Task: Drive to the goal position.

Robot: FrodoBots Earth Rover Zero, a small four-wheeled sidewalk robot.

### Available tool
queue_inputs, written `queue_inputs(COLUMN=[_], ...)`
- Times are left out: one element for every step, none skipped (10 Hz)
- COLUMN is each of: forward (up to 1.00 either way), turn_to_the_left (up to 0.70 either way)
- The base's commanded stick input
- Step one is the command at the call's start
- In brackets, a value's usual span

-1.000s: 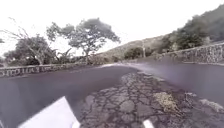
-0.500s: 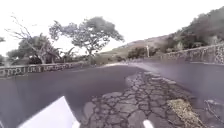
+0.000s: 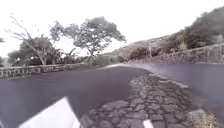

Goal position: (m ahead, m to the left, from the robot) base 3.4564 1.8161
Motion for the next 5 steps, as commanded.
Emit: queue_inputs(forward=[0.85,0.85,0.85,0.85,0.85], turn_to_the_left=[0.00,0.00,0.00,0.00,0.00])
